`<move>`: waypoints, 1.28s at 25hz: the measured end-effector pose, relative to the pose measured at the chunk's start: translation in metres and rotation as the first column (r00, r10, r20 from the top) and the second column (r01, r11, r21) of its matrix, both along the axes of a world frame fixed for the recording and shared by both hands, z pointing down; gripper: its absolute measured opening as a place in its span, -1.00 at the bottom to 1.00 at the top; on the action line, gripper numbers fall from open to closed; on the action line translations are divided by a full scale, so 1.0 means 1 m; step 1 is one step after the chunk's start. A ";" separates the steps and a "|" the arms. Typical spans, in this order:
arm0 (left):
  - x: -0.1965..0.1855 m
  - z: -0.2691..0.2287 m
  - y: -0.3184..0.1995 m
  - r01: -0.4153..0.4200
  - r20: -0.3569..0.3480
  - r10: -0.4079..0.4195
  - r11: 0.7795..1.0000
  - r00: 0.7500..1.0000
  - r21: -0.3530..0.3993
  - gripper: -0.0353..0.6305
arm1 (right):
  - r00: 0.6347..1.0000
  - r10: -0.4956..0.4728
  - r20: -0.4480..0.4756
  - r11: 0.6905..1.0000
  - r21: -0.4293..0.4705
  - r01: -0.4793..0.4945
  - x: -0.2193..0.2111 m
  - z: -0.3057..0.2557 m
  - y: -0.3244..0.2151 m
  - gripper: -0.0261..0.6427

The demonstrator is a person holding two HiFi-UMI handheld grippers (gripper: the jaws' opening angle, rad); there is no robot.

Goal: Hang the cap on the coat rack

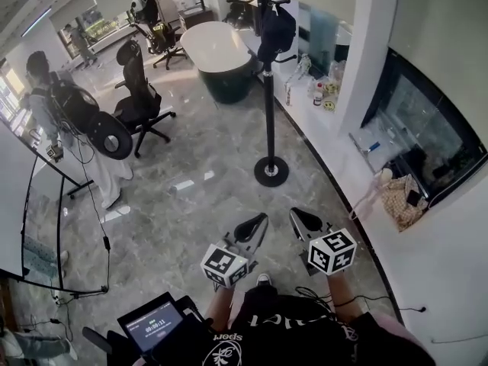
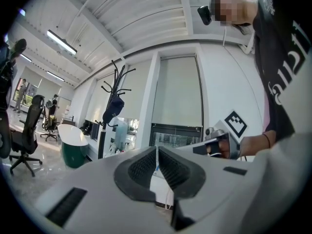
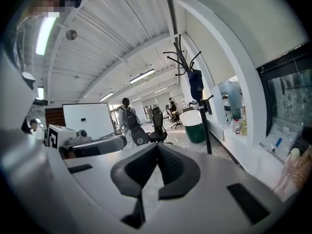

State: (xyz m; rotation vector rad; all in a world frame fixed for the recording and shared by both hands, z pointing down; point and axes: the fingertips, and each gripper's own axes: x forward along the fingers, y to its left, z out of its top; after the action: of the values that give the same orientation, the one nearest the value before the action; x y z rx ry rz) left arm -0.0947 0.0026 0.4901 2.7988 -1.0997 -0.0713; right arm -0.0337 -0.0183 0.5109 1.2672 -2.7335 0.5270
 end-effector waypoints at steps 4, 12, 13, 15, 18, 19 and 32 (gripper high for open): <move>0.031 -0.001 0.015 0.007 -0.003 -0.007 1.000 1.000 -0.006 -0.88 | 1.000 -0.024 -0.002 1.000 -0.009 0.024 0.025 0.001 0.021 -0.87; 0.083 0.006 0.052 0.025 -0.004 -0.025 1.000 1.000 -0.018 -0.88 | 0.999 -0.042 -0.005 0.999 -0.015 0.042 0.076 0.009 0.057 -0.87; 0.087 0.008 0.057 0.028 -0.003 -0.028 0.999 1.000 -0.022 -0.88 | 0.999 -0.046 -0.007 0.999 -0.017 0.046 0.080 0.011 0.062 -0.87; 0.096 0.011 0.067 0.029 0.000 -0.029 0.999 1.000 -0.030 -0.88 | 0.999 -0.053 -0.010 0.998 -0.024 0.052 0.089 0.013 0.071 -0.87; 0.108 0.012 0.080 0.026 0.006 -0.026 0.999 1.000 -0.040 -0.88 | 0.998 -0.058 -0.012 0.998 -0.031 0.058 0.099 0.016 0.083 -0.87; 0.112 0.012 0.084 0.026 0.008 -0.025 0.999 1.000 -0.040 -0.88 | 0.998 -0.060 -0.012 0.998 -0.032 0.060 0.102 0.016 0.086 -0.87; 0.122 0.011 0.110 0.031 0.025 -0.031 0.999 0.999 -0.026 -0.88 | 0.997 -0.070 -0.018 0.997 -0.024 0.069 0.111 0.018 0.112 -0.87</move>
State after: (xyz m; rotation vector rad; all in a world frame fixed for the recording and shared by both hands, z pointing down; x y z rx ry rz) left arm 0.0268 0.1130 0.5006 2.7674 -1.1410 -0.0257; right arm 0.0776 0.0934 0.5289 1.1614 -2.7358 0.5365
